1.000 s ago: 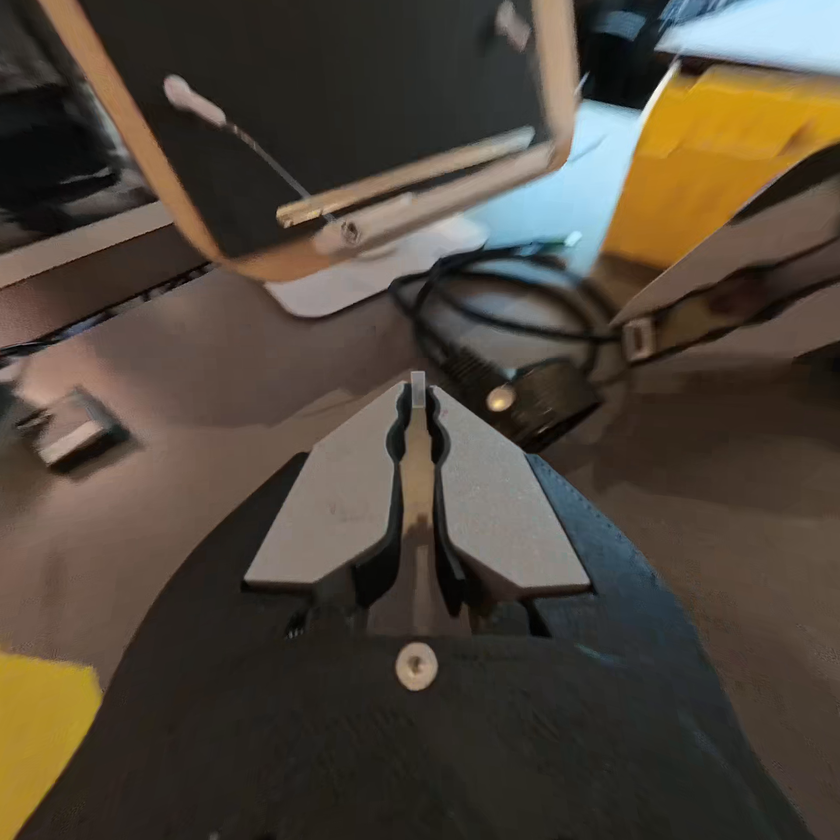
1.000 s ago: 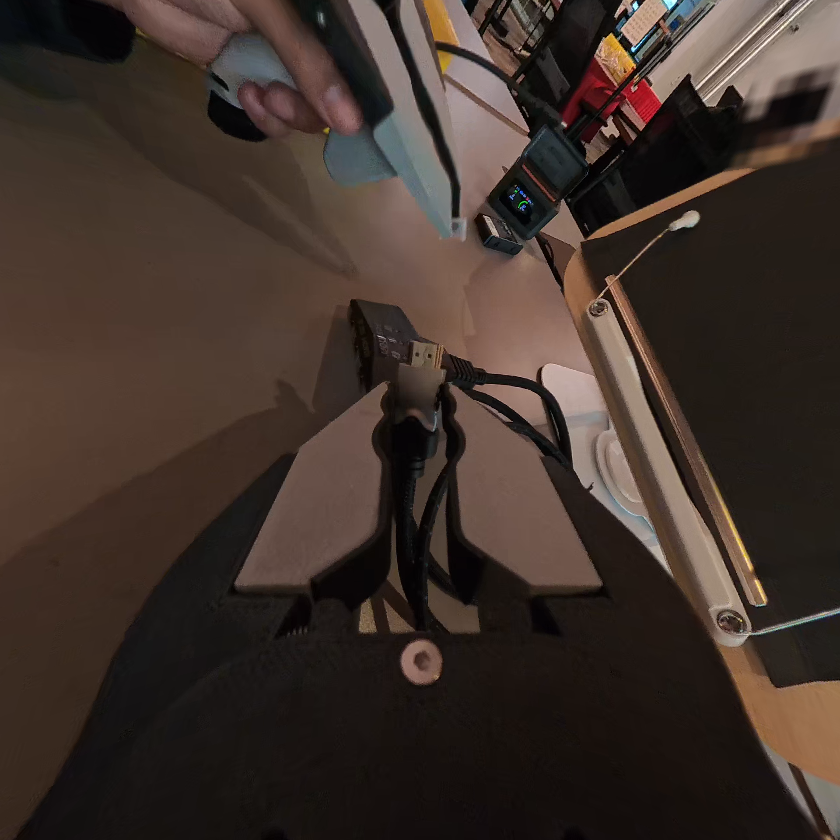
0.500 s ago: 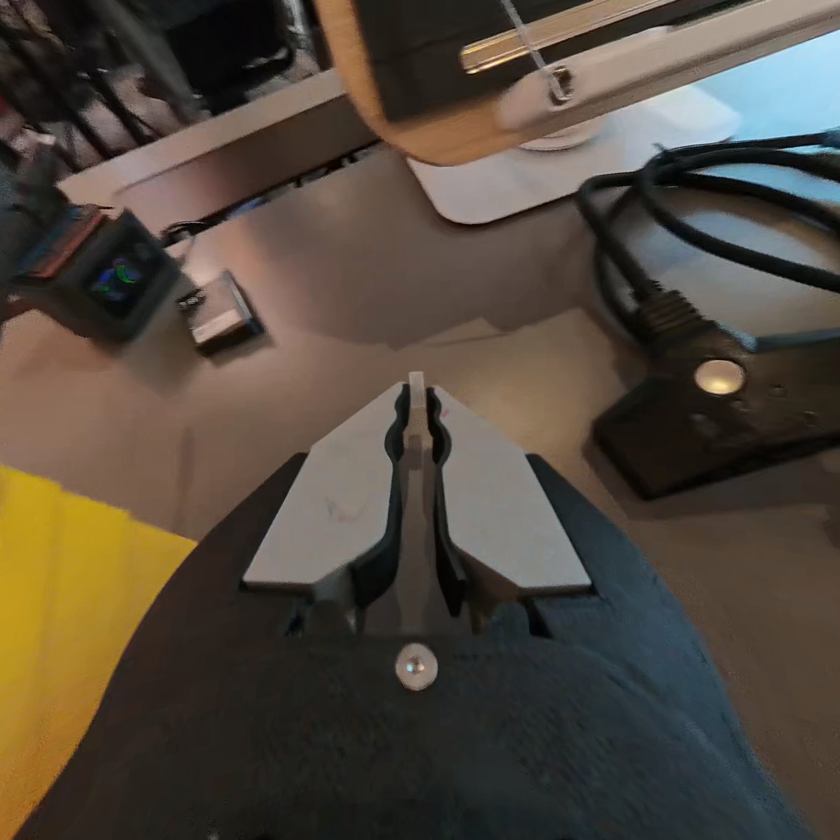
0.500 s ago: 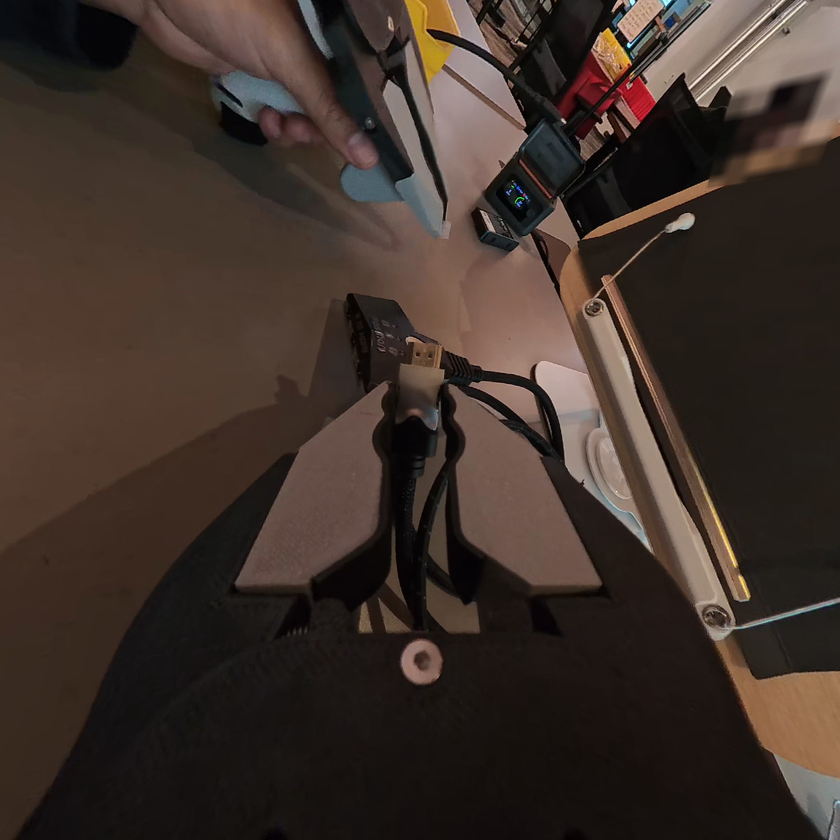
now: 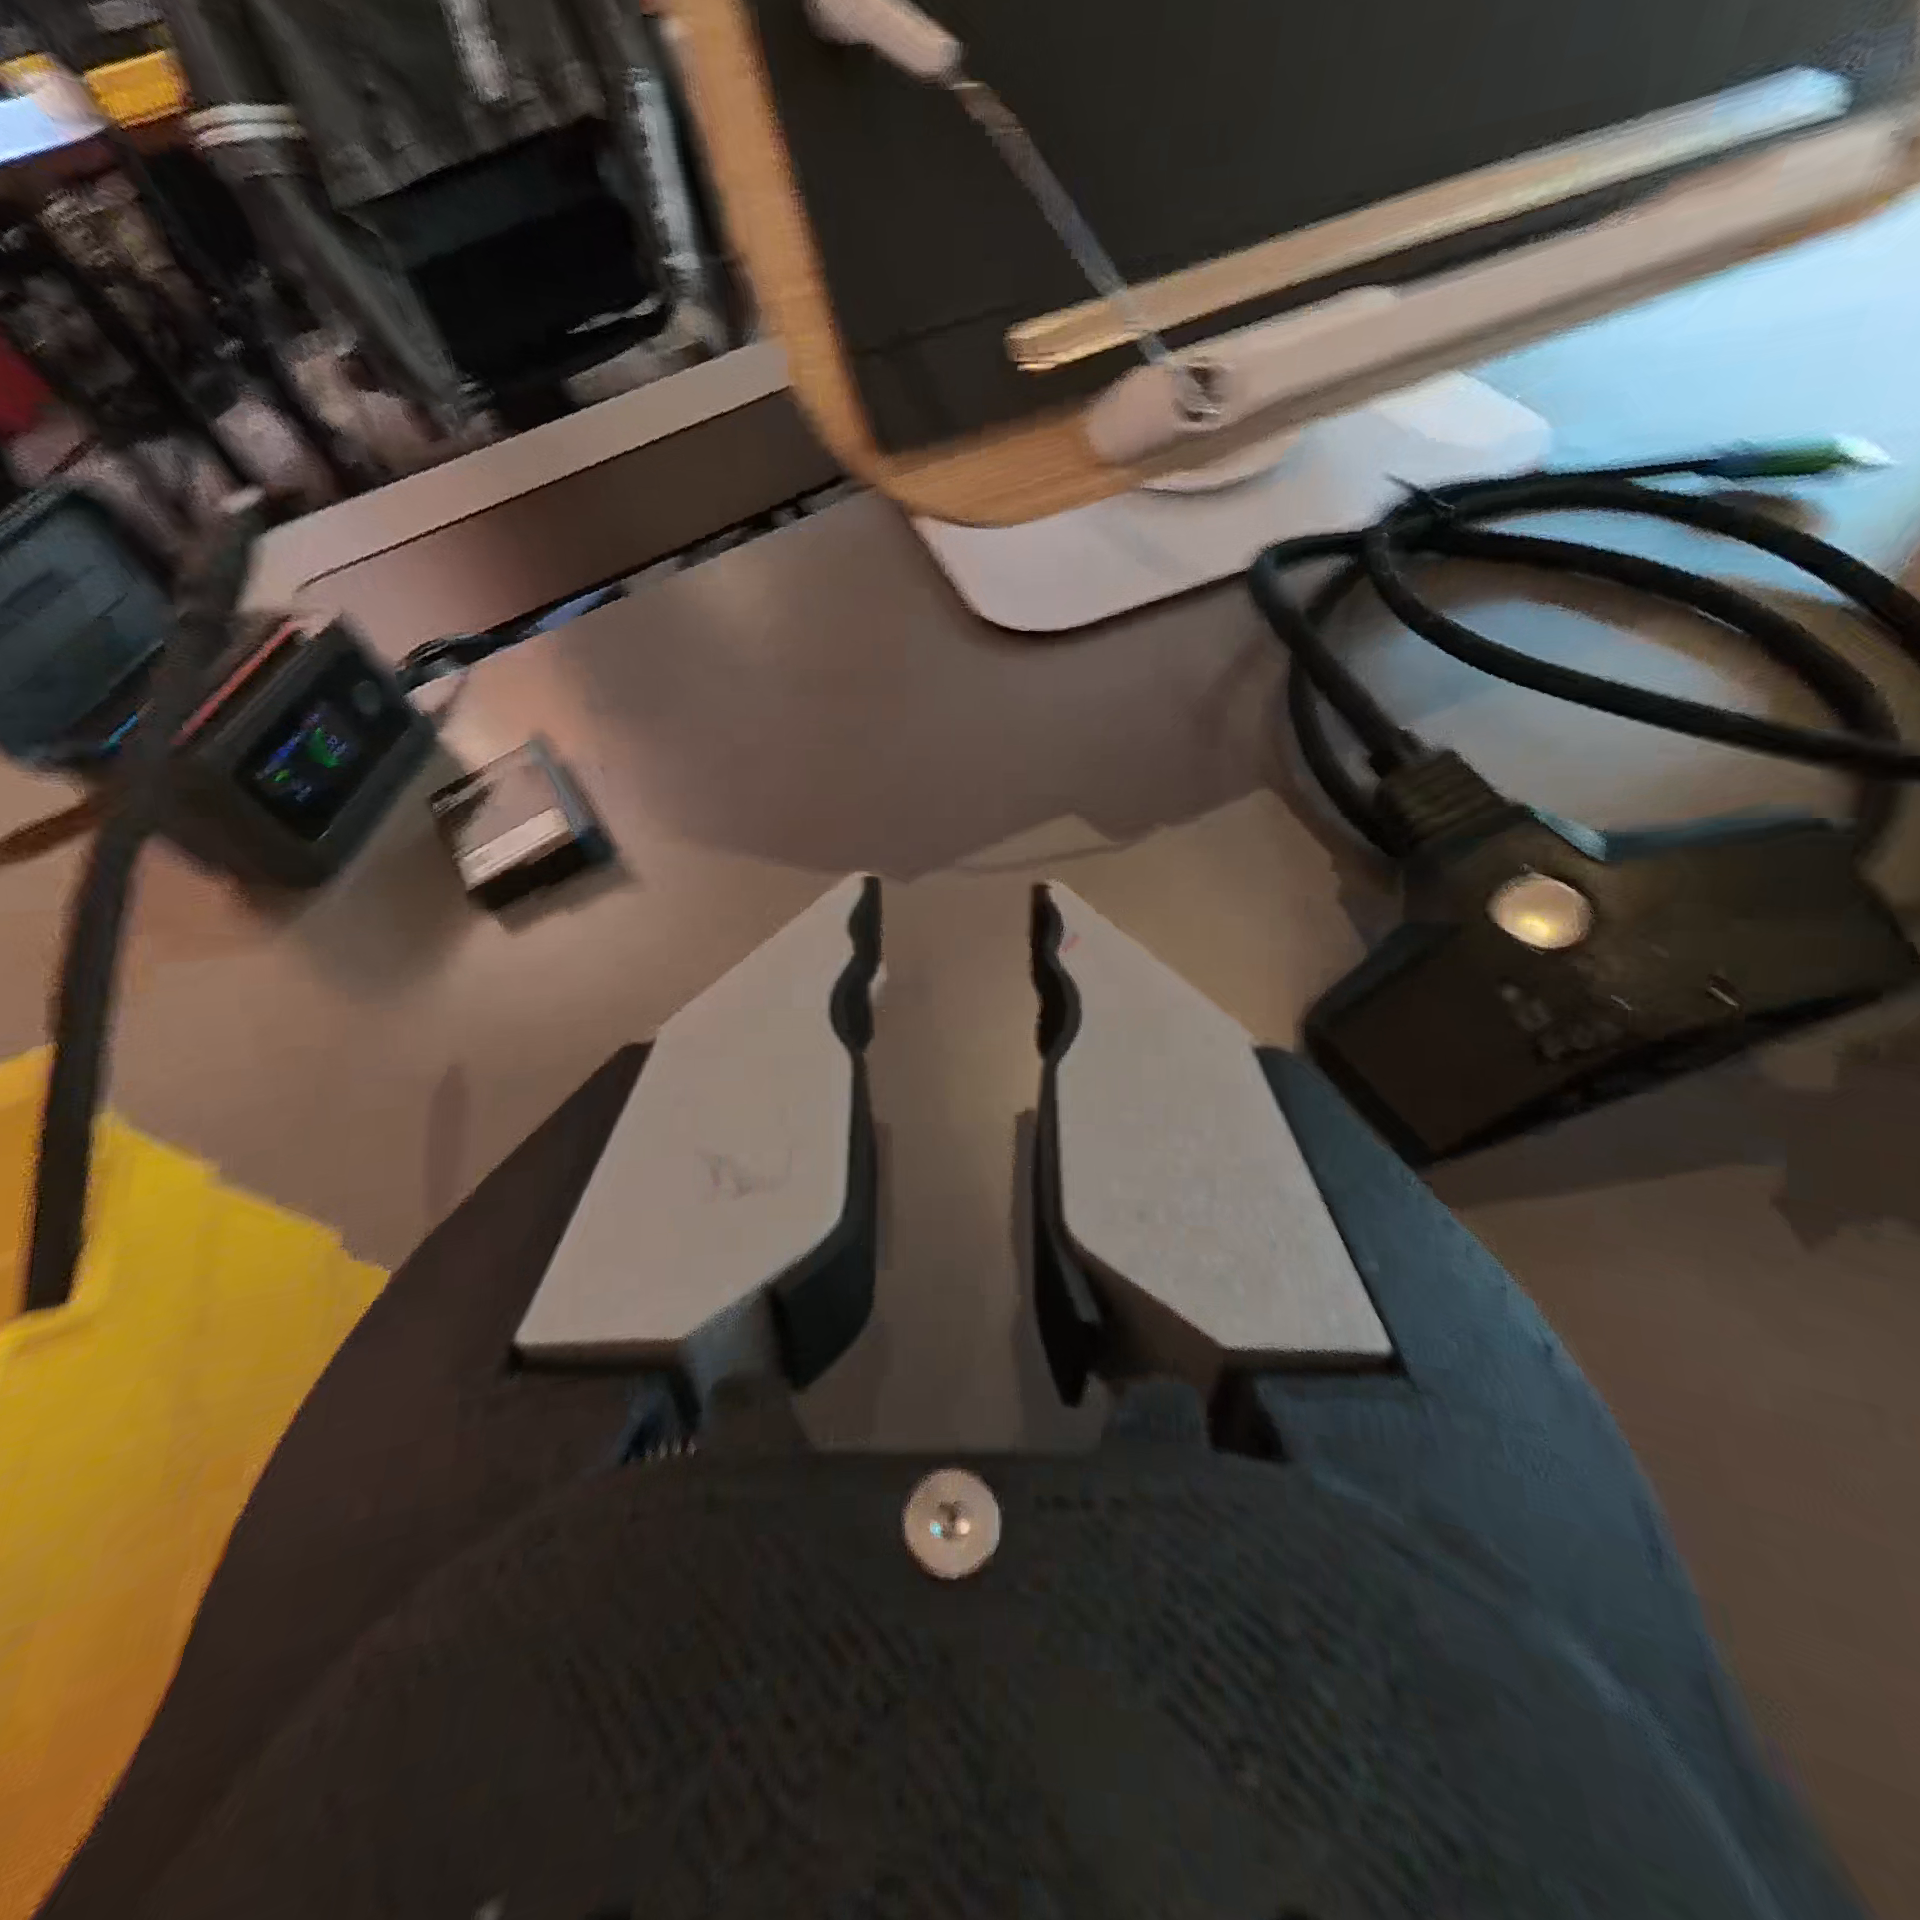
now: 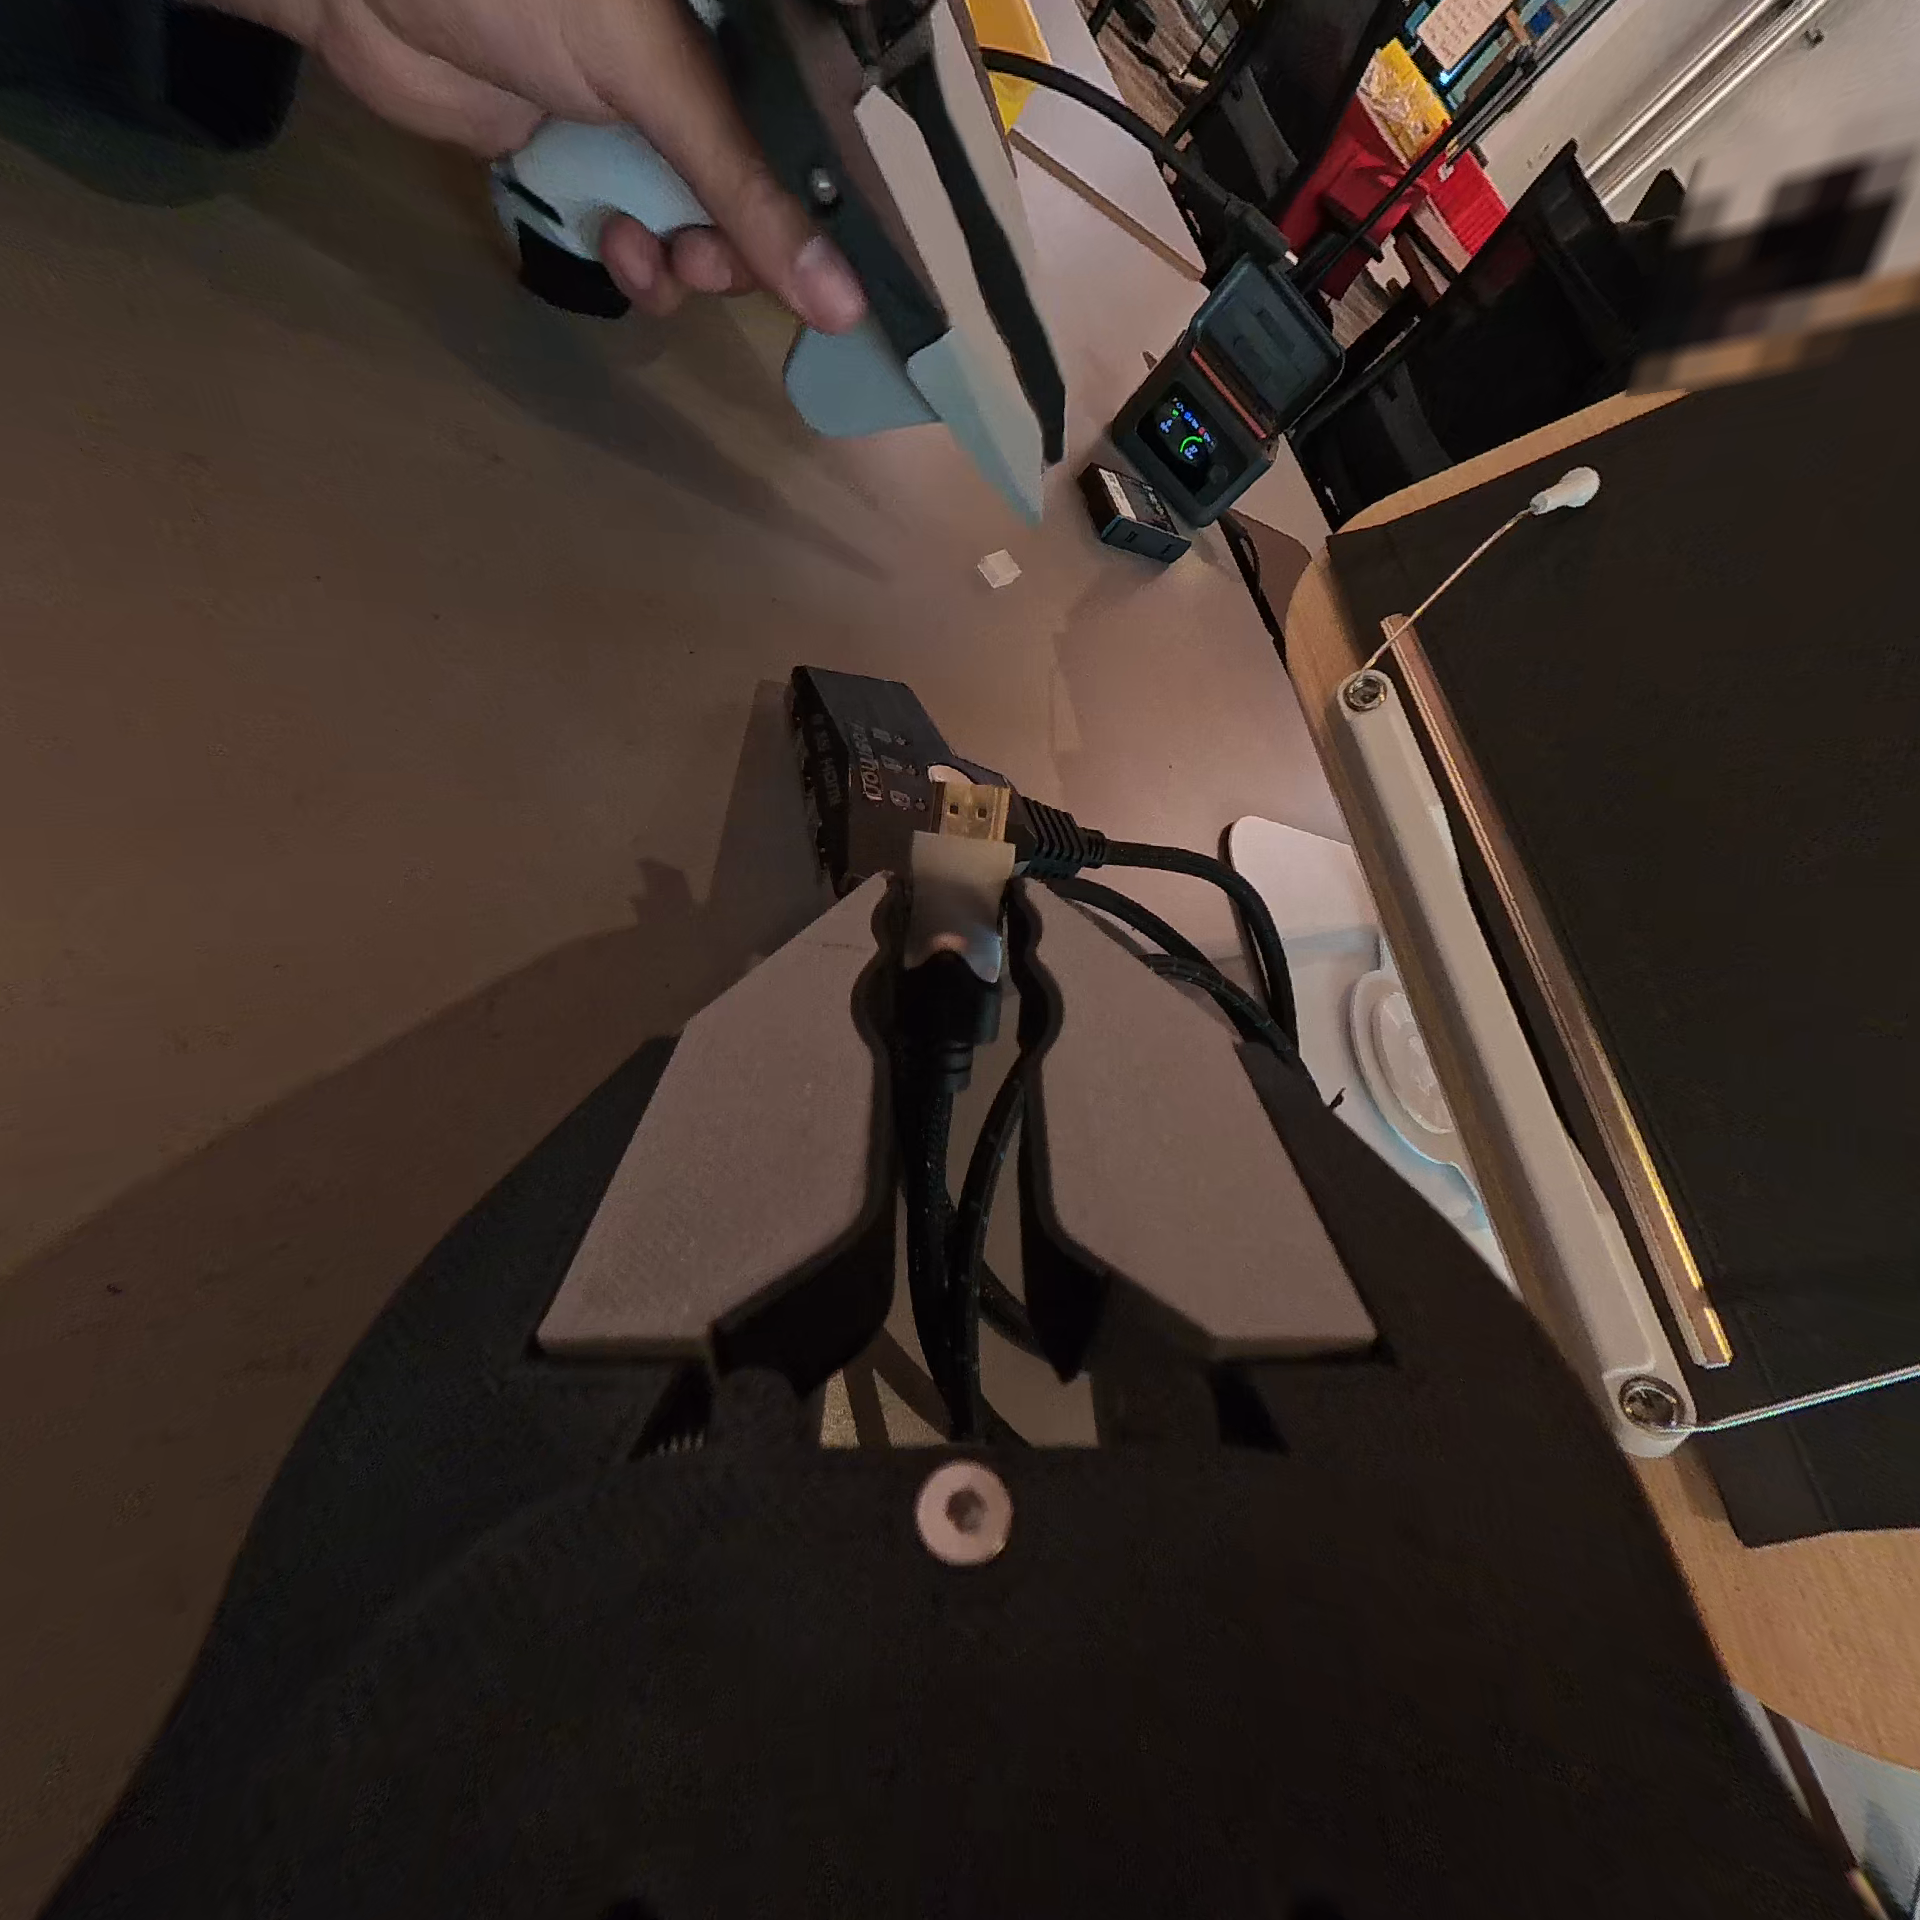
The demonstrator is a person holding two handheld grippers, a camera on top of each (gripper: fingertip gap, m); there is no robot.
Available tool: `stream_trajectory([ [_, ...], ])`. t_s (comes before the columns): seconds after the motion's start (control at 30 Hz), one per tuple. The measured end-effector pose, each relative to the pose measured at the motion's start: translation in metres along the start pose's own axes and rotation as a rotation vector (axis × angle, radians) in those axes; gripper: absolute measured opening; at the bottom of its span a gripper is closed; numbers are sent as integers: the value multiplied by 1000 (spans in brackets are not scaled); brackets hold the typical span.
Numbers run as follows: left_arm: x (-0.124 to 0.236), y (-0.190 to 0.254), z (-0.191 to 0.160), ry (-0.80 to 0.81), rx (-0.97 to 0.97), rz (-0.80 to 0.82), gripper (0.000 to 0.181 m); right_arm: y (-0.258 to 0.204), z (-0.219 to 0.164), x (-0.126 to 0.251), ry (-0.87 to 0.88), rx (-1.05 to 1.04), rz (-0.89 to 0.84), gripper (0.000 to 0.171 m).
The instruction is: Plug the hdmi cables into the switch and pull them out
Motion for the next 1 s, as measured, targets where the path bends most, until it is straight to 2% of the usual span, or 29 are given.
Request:
stream_trajectory([
  [0.2, 11, 72, 0, 19, -341, -206, 22, 6, -5, -1, -16, -72, 13, 17],
  [0.27, 13, 91, -6, -6, -384, -272, 26, 9, -8, -2, -19, -125, 20, 17],
  [0.37, 10, 100, -14, -46, -418, -289, 29, 8, -19, -8, -62, -185, 59, 16],
  [0.6, 24, 111, -17, -52, -463, -385, 44, 3, -29, -13, -141, -120, 58, 16],
  [0.77, 6, 115, -28, -66, -659, -217, 57, 8, -32, -12, -134, -210, 71, 17],
  [0.83, -5, 113, -25, -35, -714, -102, 44, 11, -32, -11, -127, -234, 69, 17],
  [0.9, -10, 113, -18, 26, -796, 4, 39, 12, -31, -10, -122, -240, 66, 17],
  [1.0, -18, 113, -18, 28, -869, 94, 23, 11, -32, -11, -130, -234, 62, 17],
])
Point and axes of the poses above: each gripper's, where its closed fingertips meet, x back along the fingers, z out of its top, y = z × x across the jaws, the point moved 1 cm from there along x, back along the fingers, and after that the axes turned 7 degrees about -y, right-handed, at the moved point
